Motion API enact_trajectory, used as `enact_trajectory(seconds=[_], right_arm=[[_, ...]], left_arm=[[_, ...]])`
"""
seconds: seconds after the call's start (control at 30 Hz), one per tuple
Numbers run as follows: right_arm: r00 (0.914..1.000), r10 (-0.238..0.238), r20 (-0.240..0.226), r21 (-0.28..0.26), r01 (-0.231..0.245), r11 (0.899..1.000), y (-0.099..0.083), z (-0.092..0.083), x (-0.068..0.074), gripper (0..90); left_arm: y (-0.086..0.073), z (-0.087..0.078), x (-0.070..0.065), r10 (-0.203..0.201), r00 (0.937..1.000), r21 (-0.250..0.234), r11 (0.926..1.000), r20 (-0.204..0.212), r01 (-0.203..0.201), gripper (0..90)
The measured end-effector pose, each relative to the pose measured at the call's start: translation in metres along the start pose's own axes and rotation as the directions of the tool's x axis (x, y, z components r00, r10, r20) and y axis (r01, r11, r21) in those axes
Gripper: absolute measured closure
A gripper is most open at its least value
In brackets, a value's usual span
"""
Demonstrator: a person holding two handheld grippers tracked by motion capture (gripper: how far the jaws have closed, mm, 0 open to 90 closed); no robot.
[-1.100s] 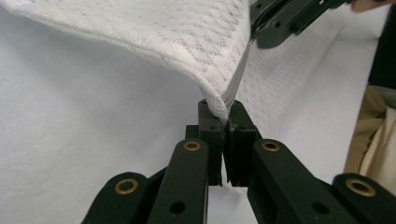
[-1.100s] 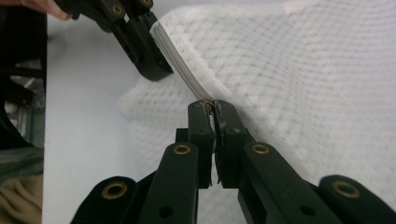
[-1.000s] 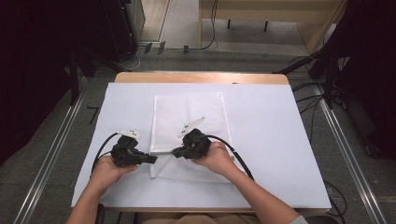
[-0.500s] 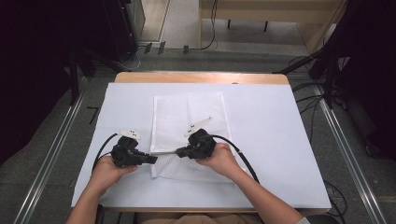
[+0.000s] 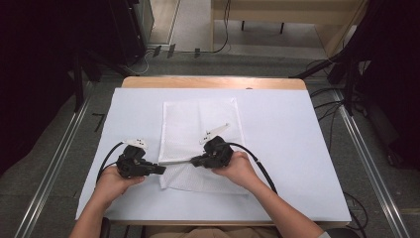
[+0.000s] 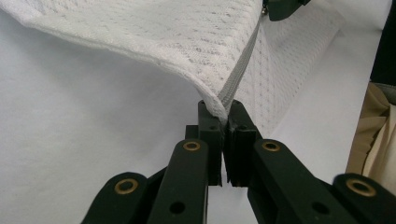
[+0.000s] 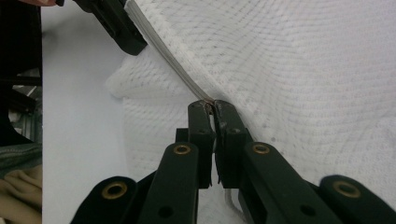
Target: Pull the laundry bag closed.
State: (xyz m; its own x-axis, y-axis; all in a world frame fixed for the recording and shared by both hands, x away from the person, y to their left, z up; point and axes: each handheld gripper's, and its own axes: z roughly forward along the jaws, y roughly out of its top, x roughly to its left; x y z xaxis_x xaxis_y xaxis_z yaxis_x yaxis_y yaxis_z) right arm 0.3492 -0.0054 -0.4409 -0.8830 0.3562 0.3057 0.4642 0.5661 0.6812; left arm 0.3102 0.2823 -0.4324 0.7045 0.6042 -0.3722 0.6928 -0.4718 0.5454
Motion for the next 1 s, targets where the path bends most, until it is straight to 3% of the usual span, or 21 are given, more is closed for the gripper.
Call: enact_trajectory(seconds=[0.53,1.0], right_arm=[[0.9999,-0.008,0.008,0.007,0.008,1.0,-0.006,-0.008,0.0,88.2],[0.9987,0.033,0.037,0.002,-0.033,0.999,-0.014,-0.023,-0.01,88.2]], left_arm=[[-0.001,0.0,-0.001,0.016,0.9998,0.007,0.9999,0.009,-0.016,88.0],[-0.003,-0.003,0.001,0.002,1.0,0.008,1.0,-0.008,-0.002,88.0]])
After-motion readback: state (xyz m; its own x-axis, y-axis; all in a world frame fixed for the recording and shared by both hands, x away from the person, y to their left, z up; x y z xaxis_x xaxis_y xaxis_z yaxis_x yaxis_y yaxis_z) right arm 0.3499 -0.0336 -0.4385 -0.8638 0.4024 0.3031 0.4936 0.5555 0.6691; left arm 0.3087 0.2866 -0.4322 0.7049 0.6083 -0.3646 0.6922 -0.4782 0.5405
